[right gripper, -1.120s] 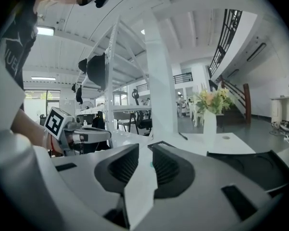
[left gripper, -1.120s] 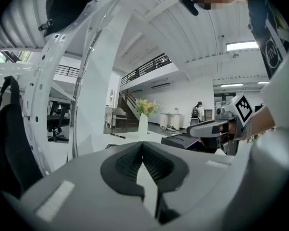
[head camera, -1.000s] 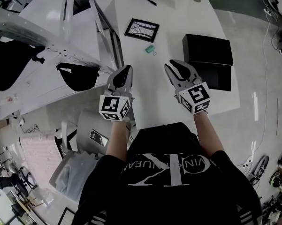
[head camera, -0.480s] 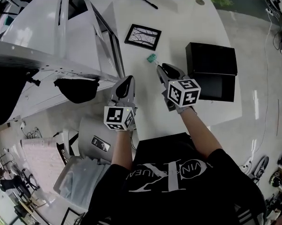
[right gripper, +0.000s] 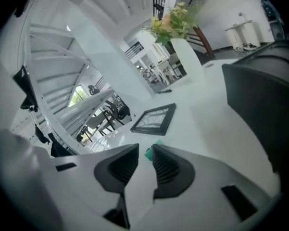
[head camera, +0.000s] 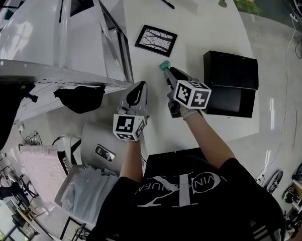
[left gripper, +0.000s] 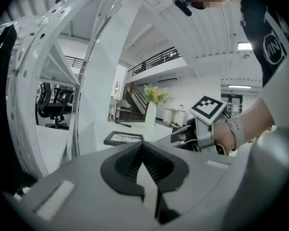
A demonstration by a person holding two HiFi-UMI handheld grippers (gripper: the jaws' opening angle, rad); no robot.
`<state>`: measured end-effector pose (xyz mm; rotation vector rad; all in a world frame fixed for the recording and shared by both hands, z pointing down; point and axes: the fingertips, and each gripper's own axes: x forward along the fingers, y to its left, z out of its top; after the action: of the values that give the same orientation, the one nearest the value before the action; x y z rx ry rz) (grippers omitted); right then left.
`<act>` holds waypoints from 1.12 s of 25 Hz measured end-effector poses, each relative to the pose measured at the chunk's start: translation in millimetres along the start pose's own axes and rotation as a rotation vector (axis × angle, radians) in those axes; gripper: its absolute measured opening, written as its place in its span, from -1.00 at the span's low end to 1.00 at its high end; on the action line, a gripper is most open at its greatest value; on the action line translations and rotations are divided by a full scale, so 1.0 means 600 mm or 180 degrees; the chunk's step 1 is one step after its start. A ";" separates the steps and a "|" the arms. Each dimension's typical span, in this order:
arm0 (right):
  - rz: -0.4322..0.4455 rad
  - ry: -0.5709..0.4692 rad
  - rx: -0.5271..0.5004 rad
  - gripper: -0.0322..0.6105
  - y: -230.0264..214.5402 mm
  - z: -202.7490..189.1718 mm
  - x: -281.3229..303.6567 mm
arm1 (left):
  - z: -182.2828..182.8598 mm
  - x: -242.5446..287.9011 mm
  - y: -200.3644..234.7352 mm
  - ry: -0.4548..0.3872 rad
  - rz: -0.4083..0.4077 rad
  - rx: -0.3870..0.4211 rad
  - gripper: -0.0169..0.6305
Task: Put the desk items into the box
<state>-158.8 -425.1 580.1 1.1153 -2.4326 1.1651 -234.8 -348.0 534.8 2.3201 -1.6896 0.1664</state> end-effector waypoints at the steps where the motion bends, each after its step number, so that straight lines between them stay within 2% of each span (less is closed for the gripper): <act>1: -0.0015 0.0002 0.0074 -0.74 -0.003 0.000 0.004 | -0.001 0.001 0.000 0.0000 0.0000 -0.0001 -0.91; 6: -0.0045 -0.0003 0.0494 -0.74 -0.014 -0.005 0.016 | -0.006 -0.005 0.003 0.0027 0.0026 0.0006 -0.91; 12: 0.0008 -0.0038 0.0803 -0.76 -0.021 -0.007 0.022 | -0.009 -0.014 0.004 0.0060 0.0071 0.0023 -0.91; 15: 0.0047 -0.0068 0.0777 -0.84 -0.014 -0.002 0.020 | -0.008 -0.018 0.005 0.0049 0.0092 0.0033 -0.91; 22: 0.0209 -0.0213 0.0626 -0.84 0.006 0.018 -0.001 | -0.009 -0.021 -0.001 0.0075 0.0075 0.0054 -0.91; 28: 0.0295 -0.0358 0.0477 -0.84 0.022 0.051 -0.046 | 0.016 -0.014 -0.025 -0.0014 0.0019 0.0109 -0.91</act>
<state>-145.6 -427.7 538.9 1.1494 -2.5414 1.3684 -223.7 -338.6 521.1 2.3418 -1.7091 0.1934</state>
